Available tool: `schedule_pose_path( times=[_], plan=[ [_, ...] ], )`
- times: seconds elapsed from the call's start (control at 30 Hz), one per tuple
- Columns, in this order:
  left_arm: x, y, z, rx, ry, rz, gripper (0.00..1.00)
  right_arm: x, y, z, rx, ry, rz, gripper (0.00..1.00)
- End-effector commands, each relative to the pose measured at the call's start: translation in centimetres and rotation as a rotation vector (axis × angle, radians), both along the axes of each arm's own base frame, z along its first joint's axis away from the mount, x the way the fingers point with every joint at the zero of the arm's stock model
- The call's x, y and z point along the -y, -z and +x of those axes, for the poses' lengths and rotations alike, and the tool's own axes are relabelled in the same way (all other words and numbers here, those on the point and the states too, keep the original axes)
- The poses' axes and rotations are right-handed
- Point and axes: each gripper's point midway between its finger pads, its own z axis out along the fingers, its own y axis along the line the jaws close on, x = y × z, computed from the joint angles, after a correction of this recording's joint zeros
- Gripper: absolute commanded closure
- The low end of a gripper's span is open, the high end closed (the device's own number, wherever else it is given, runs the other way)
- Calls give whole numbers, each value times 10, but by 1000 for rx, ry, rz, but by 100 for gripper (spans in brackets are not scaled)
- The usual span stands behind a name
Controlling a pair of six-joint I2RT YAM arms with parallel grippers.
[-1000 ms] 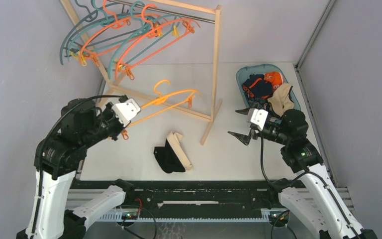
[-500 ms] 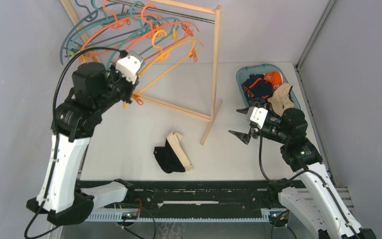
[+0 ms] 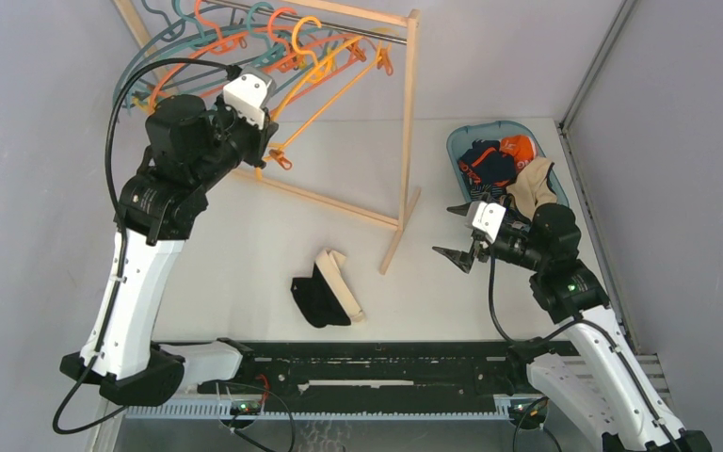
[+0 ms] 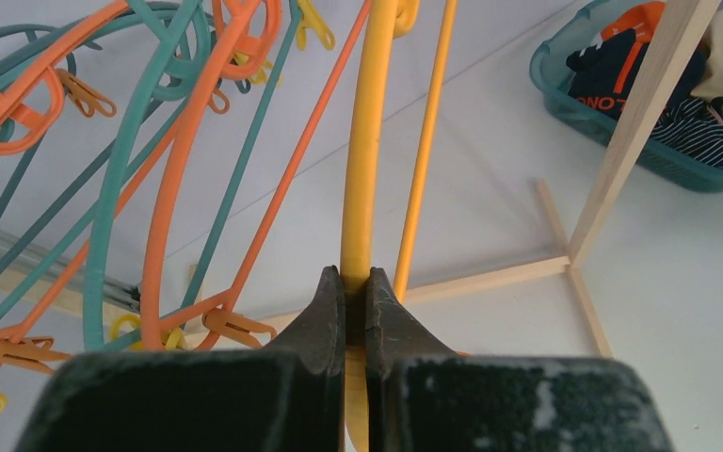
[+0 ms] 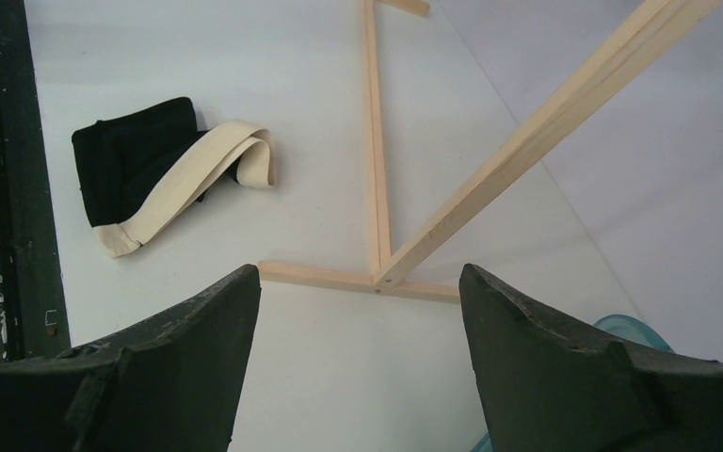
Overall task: Remove the underwear clipped to the hanger
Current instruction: Place the hanger on the clothesline.
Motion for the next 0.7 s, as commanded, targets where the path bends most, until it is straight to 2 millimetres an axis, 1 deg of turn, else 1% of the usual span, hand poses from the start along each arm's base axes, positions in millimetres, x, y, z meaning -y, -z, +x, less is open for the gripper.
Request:
schedule_pose_path(
  times=[0.0, 0.3, 0.43, 0.67],
  plan=[
    [6, -48, -3, 134, 25, -100, 100, -1, -12, 1, 39, -8, 9, 23],
    [16, -44, 14, 148, 39, -98, 100, 0, -12, 0, 40, -9, 10, 24],
    [21, -37, 22, 146, 40, -91, 100, -1, -12, 0, 40, -10, 8, 24],
    [28, -18, 34, 158, 37, -85, 100, -1, -11, 0, 38, -12, 6, 24]
  ],
)
